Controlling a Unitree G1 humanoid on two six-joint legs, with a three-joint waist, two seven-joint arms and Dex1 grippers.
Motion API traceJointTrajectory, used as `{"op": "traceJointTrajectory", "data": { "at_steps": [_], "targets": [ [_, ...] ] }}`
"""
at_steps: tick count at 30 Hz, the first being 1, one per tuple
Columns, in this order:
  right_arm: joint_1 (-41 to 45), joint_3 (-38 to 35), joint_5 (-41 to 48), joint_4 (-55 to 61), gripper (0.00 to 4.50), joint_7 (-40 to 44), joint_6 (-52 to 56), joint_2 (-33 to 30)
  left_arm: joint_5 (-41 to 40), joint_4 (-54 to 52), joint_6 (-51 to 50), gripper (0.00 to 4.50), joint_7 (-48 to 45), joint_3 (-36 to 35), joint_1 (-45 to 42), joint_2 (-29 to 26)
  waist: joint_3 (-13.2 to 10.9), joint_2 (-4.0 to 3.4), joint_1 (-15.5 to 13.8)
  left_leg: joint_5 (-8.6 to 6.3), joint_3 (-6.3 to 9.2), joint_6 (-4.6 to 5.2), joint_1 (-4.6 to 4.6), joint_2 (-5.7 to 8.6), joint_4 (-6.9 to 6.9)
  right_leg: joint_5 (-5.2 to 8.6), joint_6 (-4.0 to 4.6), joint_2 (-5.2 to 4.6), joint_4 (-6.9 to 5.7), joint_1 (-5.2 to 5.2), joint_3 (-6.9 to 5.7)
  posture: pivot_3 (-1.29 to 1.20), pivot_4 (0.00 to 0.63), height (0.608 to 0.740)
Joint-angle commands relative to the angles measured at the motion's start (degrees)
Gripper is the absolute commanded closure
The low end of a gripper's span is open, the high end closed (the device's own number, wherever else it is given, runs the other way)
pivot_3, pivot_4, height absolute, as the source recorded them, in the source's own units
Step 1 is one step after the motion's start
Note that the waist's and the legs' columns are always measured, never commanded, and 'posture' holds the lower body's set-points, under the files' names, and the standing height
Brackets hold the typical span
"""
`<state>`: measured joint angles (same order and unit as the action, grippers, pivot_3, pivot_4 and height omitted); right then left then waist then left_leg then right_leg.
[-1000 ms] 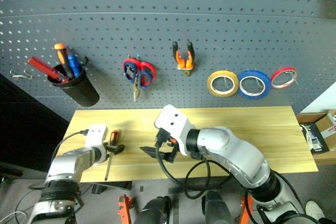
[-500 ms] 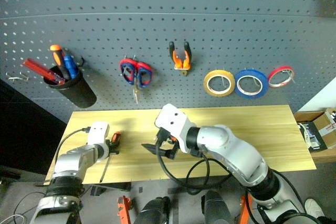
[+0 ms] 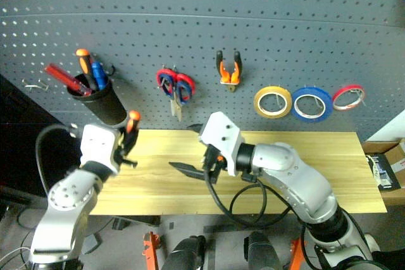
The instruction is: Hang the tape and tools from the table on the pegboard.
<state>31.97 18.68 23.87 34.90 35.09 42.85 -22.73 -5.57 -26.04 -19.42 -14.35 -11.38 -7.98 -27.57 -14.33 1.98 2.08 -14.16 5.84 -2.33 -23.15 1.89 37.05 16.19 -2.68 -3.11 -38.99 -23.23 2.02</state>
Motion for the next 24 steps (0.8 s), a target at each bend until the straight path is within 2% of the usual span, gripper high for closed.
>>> {"op": "traceJointTrajectory", "data": {
  "at_steps": [1, 7, 11, 16, 24],
  "targets": [
    [2.28, -2.43, 0.07, -0.12, 0.0, 1.81, -3.03, -0.56, -0.9, -4.76, 1.52, 3.53, 2.11, -2.03, -10.13, -0.05, 0.04, 0.06, -0.29, 0.01, -0.01, -0.01, 0.0, 0.0, 0.0, -0.01, 0.01, 0.03, 0.0, 0.01, -0.01, -0.02, 0.185, 0.74],
    [4.85, -2.91, -1.63, -3.83, 0.0, 2.26, -5.97, -0.39, -1.07, 3.54, 0.55, 3.53, 6.16, -5.69, -25.75, -0.46, 0.21, 0.12, 0.12, 0.03, -0.22, -0.02, 0.06, 0.04, -0.01, -0.01, 0.0, 0.09, 0.01, -0.03, 0.12, -0.02, 0.177, 0.74],
    [5.71, -3.08, -2.12, -4.52, 0.0, 2.29, -6.76, -0.04, -1.55, 7.78, 1.35, 3.53, 7.69, -8.03, -29.6, -0.67, 0.21, 0.12, 0.28, 0.06, -0.23, -0.07, 0.05, 0.01, -0.02, -0.01, 0.0, 0.09, 0.02, -0.06, 0.12, -0.03, 0.171, 0.74],
    [6.94, -4.33, -1.97, -4.58, 0.0, 1.52, -6.9, 0.99, -1.68, 11.7, 2.33, 3.53, 9.76, -10.98, -28.66, -0.12, 0.26, 0.21, 0.28, 0.13, -0.23, -0.2, 0.03, 0.02, -0.01, -0.01, 0.0, 0.07, 0.03, -0.09, 0.12, -0.04, 0.161, 0.74],
    [9.33, -7.47, 0.14, -4.87, 0.0, 0.13, -5.06, 3.42, -1.94, 14.48, 5.69, 3.53, 10.49, -10.89, -26.55, 2.17, 0.71, 0.66, 0.19, 0.14, -0.19, -0.23, 0.03, 0.0, 0.01, -0.01, 0.01, 0.05, 0.01, -0.09, 0.09, -0.05, 0.15, 0.74]
  ]
}}
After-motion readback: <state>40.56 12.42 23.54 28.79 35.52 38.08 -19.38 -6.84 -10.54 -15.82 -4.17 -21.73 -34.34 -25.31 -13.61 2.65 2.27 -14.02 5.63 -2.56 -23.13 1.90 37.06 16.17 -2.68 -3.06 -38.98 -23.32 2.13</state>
